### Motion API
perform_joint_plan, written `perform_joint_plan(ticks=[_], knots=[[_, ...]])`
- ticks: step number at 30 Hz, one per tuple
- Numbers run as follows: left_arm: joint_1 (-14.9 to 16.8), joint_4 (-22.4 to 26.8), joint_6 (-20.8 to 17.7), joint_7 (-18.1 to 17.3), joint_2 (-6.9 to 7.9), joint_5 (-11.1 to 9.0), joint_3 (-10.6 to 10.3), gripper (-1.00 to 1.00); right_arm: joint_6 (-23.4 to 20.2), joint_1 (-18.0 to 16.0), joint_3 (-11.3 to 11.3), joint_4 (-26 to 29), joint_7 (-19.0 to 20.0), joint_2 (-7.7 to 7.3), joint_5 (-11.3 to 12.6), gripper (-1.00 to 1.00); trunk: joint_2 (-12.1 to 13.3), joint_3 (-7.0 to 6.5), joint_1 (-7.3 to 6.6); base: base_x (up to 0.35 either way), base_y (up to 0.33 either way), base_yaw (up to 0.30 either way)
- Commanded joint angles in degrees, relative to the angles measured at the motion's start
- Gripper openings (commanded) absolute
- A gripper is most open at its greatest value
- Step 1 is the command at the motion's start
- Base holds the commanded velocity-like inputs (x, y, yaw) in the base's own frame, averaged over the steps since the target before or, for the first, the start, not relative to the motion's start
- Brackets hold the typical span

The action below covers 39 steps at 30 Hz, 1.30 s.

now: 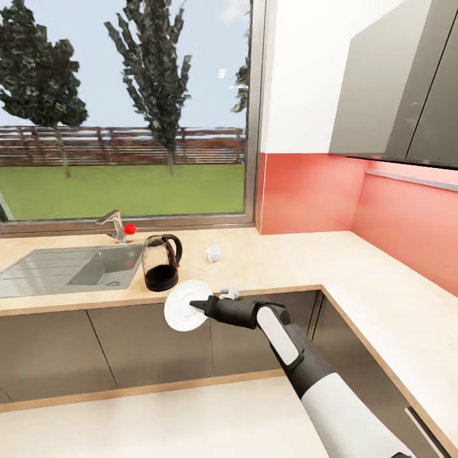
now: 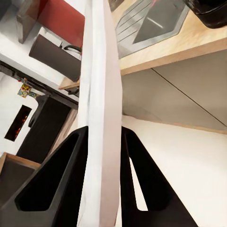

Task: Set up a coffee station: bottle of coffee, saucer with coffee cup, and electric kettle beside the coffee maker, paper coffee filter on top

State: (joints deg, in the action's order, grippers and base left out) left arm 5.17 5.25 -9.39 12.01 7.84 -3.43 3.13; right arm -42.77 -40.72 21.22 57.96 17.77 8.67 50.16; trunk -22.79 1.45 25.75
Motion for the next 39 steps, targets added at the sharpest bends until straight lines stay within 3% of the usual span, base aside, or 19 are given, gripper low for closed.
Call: perform_joint_plan(ticks=[1,10,15,30,39], knots=[[0.01,0.13,-0.27,0.12,0.02,-0.37,0.25,1.0,-0.21,-0.06,-0.05,-0.02,0.35,0.0,-0.06,-1.0,-0.13,0.14,0.04,0.0,0.0,0.0],[0.01,0.04,-0.27,0.12,0.12,-0.44,0.21,1.0,-0.21,-0.06,-0.11,-0.08,0.58,0.03,-0.07,-1.0,-0.13,0.14,0.04,0.0,0.0,0.0],[0.01,0.15,-0.16,0.12,0.03,-0.56,0.16,1.0,-0.21,-0.06,-0.05,0.15,0.6,0.03,0.01,-1.0,-0.13,0.14,0.04,0.0,0.0,0.27],[-0.08,-2.52,14.98,-0.4,-0.87,-1.05,0.46,1.0,-0.27,-0.06,-0.18,0.07,0.53,-0.1,0.02,-1.0,-0.13,0.14,0.04,0.0,0.0,0.278],[-0.08,-2.53,15.97,-0.42,-0.9,-1.06,0.42,1.0,-0.32,-0.06,-0.22,-0.09,0.51,-0.16,0.02,-1.0,-0.13,0.14,0.04,0.0,0.0,0.279]])
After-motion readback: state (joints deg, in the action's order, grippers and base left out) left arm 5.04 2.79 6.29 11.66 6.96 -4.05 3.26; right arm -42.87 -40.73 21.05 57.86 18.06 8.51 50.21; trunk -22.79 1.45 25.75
